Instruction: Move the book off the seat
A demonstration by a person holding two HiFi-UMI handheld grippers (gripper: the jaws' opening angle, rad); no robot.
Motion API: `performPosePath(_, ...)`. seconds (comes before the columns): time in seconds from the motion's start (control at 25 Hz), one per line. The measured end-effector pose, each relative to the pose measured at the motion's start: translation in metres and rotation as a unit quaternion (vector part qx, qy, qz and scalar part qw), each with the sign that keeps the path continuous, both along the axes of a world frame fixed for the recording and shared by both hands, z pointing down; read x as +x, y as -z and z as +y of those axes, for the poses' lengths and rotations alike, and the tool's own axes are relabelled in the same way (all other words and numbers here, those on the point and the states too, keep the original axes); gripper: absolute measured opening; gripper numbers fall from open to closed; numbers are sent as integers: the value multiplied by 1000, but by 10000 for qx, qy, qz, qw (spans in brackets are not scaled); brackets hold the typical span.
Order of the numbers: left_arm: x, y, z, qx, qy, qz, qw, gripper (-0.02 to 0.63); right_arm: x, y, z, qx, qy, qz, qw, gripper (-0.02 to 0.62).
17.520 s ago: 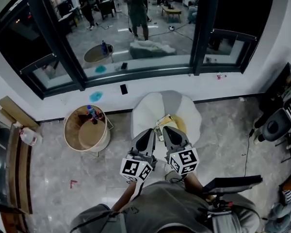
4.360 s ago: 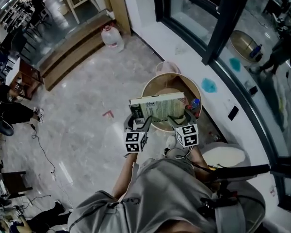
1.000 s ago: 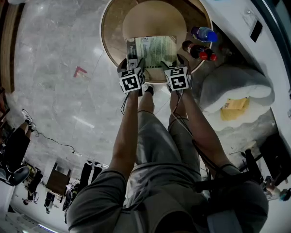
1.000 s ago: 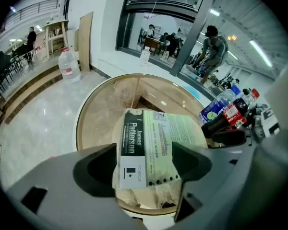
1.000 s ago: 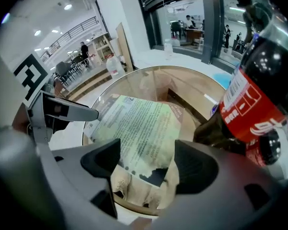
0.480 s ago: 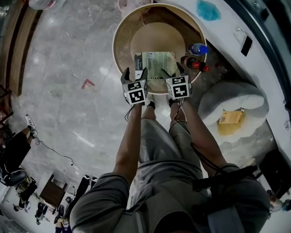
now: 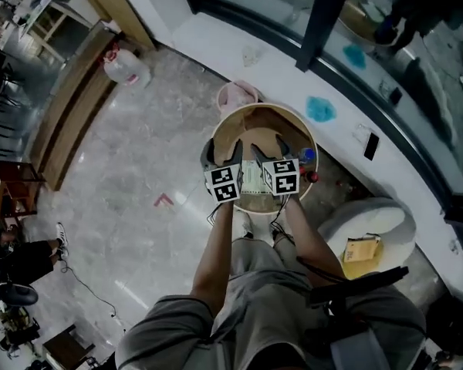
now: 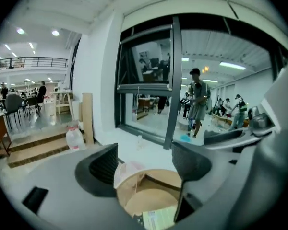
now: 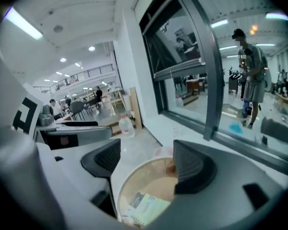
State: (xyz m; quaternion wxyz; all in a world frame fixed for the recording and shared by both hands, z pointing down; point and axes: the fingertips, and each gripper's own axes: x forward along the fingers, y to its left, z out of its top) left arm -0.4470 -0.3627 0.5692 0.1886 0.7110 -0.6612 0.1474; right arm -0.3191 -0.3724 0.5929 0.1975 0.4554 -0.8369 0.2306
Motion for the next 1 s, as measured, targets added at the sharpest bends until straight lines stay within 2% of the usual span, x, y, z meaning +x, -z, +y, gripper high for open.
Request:
performPosePath(0.12,-5,91,-15,696,117,48,9975,360,-2,94,-20,653,-98,-321,9973,348)
performPosePath(0.32,0,223,-13,1729,152,88,9848,360,-8,230,-31,1754,77,-525,9831,347)
performPosePath(0.48,6,314,-7,2492,-80,-5,9684,360,-11,326,-25,2618,230,-566,9632,347)
performPosePath(0.6,13,362,4,2954,-202,-129,9551,360,-6,375,-14,3203,238,-500,9457,347)
performPosePath(0.68,13,377,10,3089,-216,-105,9508,360,-7,389,-8,3343,238,-509,9408,347)
performPosePath(0.76,14,379,12,3083,-255,-87,9509,360,-10,389,-5,3298,272,-544,9421,345)
performPosePath(1.0,18,355,13,2737,-360,12,9612,360,-5,368,4,3074,249,-468,9501,344)
